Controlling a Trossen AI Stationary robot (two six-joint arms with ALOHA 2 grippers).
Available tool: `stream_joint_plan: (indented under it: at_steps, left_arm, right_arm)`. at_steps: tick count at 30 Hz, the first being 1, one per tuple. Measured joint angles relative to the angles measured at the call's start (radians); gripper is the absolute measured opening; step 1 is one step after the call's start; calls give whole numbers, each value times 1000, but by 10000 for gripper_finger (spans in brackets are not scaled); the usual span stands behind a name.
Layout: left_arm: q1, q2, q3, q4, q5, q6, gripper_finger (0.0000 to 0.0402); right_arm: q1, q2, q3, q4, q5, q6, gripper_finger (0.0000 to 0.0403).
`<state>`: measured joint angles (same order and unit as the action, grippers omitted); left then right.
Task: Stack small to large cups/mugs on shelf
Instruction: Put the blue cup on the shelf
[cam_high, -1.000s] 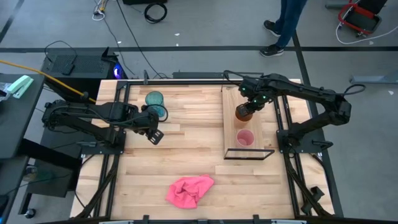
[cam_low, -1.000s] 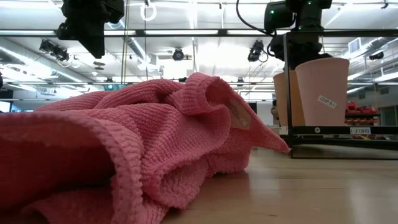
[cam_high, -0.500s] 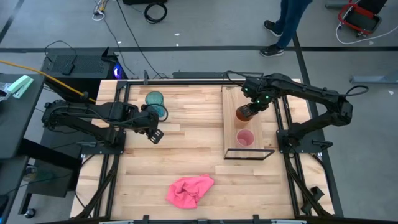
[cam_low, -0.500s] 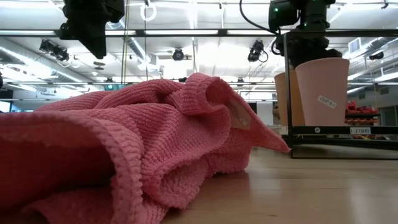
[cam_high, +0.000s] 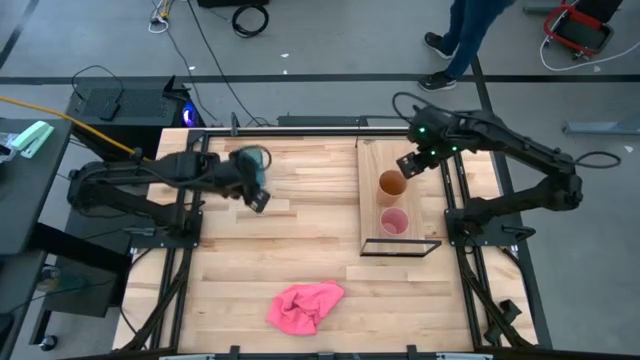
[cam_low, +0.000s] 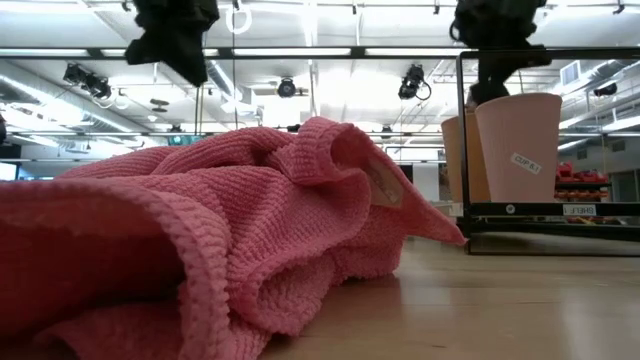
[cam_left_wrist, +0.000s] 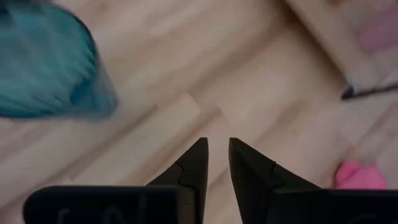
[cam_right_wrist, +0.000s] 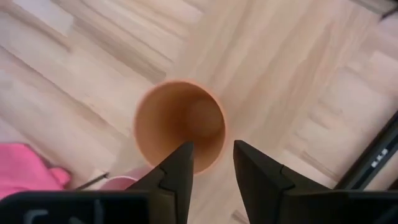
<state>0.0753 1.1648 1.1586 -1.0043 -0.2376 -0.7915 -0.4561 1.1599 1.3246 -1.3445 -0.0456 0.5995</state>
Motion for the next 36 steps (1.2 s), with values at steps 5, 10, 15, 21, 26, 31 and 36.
stream_joint_plan:
  at_steps: [5,10,15,21,26,31,36]
  left_arm:
    - [140,0,86,-13,-32,97,67]
    - [321,9,138,-108,-40,141,71]
    - [505,14,119,-258,30,151,82]
    - [654,15,107,-286,152,185,105]
    - [704,44,107,-307,196,206,124]
    - [708,127,107,-297,210,227,145]
    - [708,204,106,-280,211,230,162]
  right_arm:
    - [0,-20,41,39,0,-1,122]
    - [1,-10,45,80,0,-42,122]
    - [1,9,45,78,0,-78,122]
    - [1,18,45,79,0,-92,122]
    - [1,20,45,81,0,-98,122]
    - [1,20,44,81,0,-98,121]
    - [1,20,44,81,0,-95,121]
